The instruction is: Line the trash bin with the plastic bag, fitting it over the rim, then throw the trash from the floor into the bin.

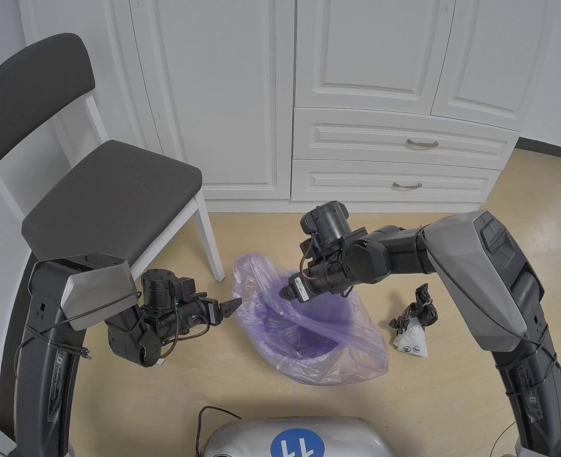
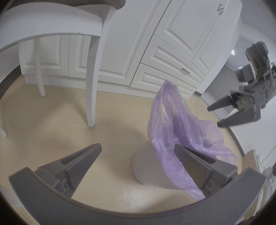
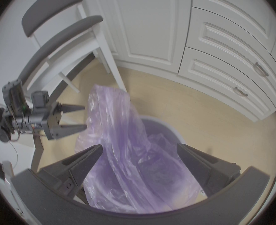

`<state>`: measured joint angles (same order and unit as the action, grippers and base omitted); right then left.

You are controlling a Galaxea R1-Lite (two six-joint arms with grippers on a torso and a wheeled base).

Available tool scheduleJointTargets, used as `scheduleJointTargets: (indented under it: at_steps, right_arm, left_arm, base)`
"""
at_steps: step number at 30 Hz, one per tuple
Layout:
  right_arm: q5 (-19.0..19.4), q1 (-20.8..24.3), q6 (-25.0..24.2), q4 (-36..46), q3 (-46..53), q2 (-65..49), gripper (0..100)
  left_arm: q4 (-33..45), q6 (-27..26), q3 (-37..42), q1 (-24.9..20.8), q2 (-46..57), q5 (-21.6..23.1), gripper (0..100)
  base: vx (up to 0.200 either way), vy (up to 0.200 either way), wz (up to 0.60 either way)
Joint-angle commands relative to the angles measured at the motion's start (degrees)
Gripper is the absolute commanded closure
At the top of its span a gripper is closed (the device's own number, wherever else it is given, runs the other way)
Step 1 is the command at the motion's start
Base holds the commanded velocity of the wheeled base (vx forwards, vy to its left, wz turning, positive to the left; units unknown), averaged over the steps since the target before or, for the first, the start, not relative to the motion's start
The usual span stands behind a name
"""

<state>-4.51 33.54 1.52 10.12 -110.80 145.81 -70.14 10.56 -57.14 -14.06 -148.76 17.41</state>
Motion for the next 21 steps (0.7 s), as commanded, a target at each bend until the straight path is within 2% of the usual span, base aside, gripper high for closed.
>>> scheduleJointTargets:
  at_steps: [1,7,10,21]
  right_arm:
    - [-0.41,0.48,7.27,-3.17,13.07,-2.73,0]
    - [-0.32,-0.31,13.86,-12.05,23.17,-2.37,0]
    - [-0.41,-1.02,16.85,-14.60,24.32,-1.58,0]
    - [-0.94,-2.60,17.46,-18.82,20.01,3.78,0]
  left_arm:
    - [-0.08,-0.01,0.01,-0.01,0.05,-0.01,0]
    - [0.01,-0.01,-0.08,-0.01,-0.04,-0.01,0]
    - [0.01,-0.01,-0.17,-0.01,-0.21,-0.01,0]
    - [0.01,-0.01,-0.34,-0.01,-0.30,-0.01,0]
  base:
    - [0.000,0.000,0.00]
    - [0.000,0.000,0.00]
    - [0.000,0.000,0.00]
    - [0.000,0.000,0.00]
